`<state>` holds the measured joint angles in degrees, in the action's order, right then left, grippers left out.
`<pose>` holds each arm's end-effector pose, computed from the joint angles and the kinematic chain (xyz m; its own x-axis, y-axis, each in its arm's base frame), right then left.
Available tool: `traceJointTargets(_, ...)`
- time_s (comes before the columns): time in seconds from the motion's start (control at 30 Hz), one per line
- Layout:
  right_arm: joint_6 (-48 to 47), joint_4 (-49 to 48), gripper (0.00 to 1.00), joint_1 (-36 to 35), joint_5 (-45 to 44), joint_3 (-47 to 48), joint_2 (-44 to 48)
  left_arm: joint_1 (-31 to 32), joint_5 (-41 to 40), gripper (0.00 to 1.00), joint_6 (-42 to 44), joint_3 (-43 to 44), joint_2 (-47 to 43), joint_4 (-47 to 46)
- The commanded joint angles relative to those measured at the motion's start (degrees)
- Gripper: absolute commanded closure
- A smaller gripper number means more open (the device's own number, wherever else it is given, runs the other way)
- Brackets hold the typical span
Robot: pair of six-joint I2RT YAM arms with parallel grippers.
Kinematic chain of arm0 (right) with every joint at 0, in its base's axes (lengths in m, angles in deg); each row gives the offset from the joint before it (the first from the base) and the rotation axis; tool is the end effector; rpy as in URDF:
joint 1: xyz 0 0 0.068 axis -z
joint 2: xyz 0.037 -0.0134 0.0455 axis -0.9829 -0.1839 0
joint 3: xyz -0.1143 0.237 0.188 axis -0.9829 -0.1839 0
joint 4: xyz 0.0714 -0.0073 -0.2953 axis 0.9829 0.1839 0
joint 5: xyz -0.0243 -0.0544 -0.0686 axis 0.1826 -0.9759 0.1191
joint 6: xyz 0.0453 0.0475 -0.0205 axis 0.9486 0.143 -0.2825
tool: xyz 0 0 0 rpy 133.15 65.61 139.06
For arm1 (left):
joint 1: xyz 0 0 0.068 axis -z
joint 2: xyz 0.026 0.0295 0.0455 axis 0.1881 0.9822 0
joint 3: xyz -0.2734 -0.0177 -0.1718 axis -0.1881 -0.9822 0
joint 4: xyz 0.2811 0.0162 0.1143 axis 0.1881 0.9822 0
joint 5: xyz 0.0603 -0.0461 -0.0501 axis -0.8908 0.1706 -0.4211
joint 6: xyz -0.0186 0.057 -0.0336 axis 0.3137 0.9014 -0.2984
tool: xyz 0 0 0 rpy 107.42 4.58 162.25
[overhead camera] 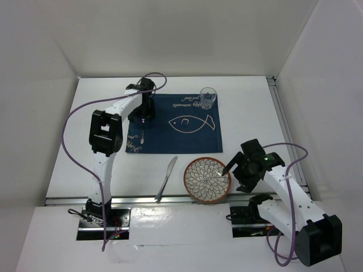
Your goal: Set the dinner table for one person
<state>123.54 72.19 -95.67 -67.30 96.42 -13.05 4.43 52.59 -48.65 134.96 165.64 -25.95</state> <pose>0.1429 0.0480 0.2172 -0.7365 0.6726 -0.0719 0.6223 0.7154 0.3178 0.5556 -0.1338 0.1857 -0.8719 -0.2131 -0.4408 -0.2848 0.9531 0.1026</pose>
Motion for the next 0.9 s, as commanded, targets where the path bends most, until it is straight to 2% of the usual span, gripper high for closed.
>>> traceJointTargets(0.0, 2.81, -1.41, 0.06, -1.12, 1.39, -2.37, 0.17, -0.24, 0.18, 0.06, -1.21, 1.91, -6.48, 1.77)
traceJointTargets(0.03, 2.81, -2.20, 0.10, -1.13, 1.38, -2.37, 0.17, -0.24, 0.18, 0.04, -1.21, 1.91, -7.36, 1.77)
traceJointTargets(0.23, 0.00, -9.49, 0.11, -1.66, 3.40, -6.59, -2.73, -0.24, 0.35, 0.03, -1.83, 1.74, -16.59, 3.62)
traceJointTargets(0.57, -0.19, -22.07, 0.39, -3.33, 4.46, -14.23, 0.61, -0.24, 2.02, 0.03, -1.83, -6.17, -33.11, 3.09)
traceJointTargets(0.6, -0.18, -22.60, 0.47, -3.33, 4.46, -15.11, 1.21, 0.28, 2.63, 0.04, -1.83, -6.70, -33.82, 3.09)
traceJointTargets(0.63, -0.18, -23.12, 0.47, -3.33, 4.46, -15.12, 1.22, 0.29, 3.42, 0.04, -1.83, -6.71, -34.35, 3.09)
traceJointTargets(0.67, -0.18, -23.13, 0.57, -3.33, 4.46, -15.12, 1.74, 0.29, 3.43, 0.04, -1.83, -6.71, -34.88, 3.09)
traceJointTargets(0.77, -0.18, -21.47, 0.76, -3.33, 2.71, -14.07, 2.88, 0.29, 3.43, 0.05, -1.83, -7.94, -36.11, 3.09)
traceJointTargets(0.8, -0.97, -20.59, 0.88, -3.33, 1.57, -13.37, 3.67, 0.29, 4.04, 0.05, -2.35, -8.46, -36.72, 3.09)
traceJointTargets(0.83, -0.97, -19.10, 0.96, -3.33, 0.95, -11.10, 3.68, 0.29, 4.05, 0.06, -2.35, -8.47, -36.73, 3.09)
traceJointTargets(0.87, -1.84, -16.04, 1.00, -3.33, 0.94, -9.51, 4.55, 0.81, 4.65, 0.06, -2.35, -8.47, -36.73, 3.09)
